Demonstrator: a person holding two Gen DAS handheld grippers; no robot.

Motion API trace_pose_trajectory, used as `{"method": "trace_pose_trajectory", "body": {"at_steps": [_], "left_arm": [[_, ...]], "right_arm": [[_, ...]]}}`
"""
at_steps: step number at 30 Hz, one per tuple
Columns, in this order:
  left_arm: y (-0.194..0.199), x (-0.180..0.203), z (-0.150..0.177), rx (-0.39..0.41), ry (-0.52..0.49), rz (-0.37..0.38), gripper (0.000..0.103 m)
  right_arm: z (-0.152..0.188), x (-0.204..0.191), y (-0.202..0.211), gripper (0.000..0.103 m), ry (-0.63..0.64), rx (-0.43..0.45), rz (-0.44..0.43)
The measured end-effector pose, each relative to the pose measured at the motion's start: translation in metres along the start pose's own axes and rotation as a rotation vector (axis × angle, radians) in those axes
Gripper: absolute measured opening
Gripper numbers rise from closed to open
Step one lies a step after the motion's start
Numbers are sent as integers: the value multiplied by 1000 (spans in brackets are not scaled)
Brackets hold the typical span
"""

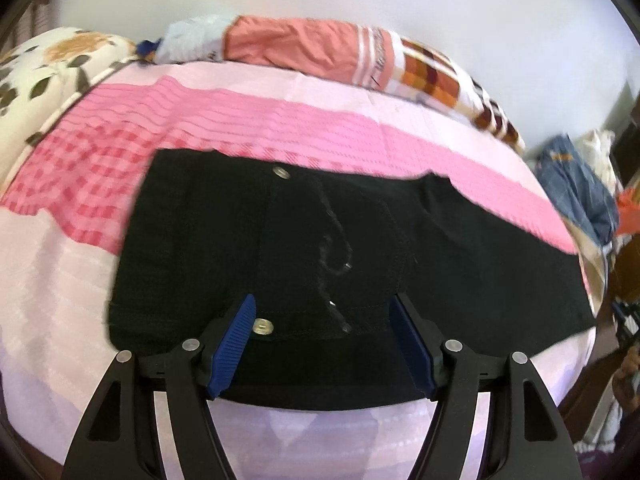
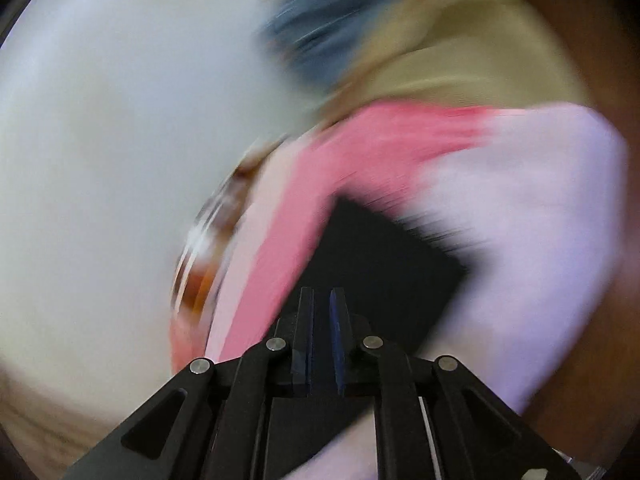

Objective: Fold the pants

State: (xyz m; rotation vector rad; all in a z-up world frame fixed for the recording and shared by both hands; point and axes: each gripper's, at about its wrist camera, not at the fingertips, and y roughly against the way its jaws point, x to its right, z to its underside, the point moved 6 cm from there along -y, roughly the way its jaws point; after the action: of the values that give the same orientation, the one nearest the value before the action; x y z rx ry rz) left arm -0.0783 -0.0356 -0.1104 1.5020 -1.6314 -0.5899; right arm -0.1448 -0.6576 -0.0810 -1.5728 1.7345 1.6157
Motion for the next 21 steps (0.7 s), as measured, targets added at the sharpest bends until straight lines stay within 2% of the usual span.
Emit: {"method": "trace_pose_trajectory", "body": {"at_steps": [1,2,3,5,7,11,13,16,19,21], "left_arm": [[5,-5,-1,11,13,-9,70],[9,-10,-2,20,26,-15,70],[14,-15,-2,30,39,-20,70],[24,-28,-1,46,63,-31,70],[32,-44,4,48,88,-53,70],[43,-80,17,17,145,-78,70],[48,-99,27,-3,187,-82,70],[53,-121,39,-17,260,-44,70],[52,-129,44,-32,306,31,70],[48,-122,43,-41,327,115,70]], "right_arm": [[15,-33,-20,22,95,-71,-41],[28,-54,-34,37,156,-117,-63],[40,-75,-48,45,217,-162,-82],[78,-121,-84,46,365,-277,-123],[107,-150,-110,46,455,-353,-134],[162,-190,-146,48,566,-467,-177],[181,-195,-148,52,583,-489,-186],[197,-199,-156,57,569,-530,-195],[207,-191,-159,59,493,-580,-217],[210,-183,-158,61,438,-590,-225]]}}
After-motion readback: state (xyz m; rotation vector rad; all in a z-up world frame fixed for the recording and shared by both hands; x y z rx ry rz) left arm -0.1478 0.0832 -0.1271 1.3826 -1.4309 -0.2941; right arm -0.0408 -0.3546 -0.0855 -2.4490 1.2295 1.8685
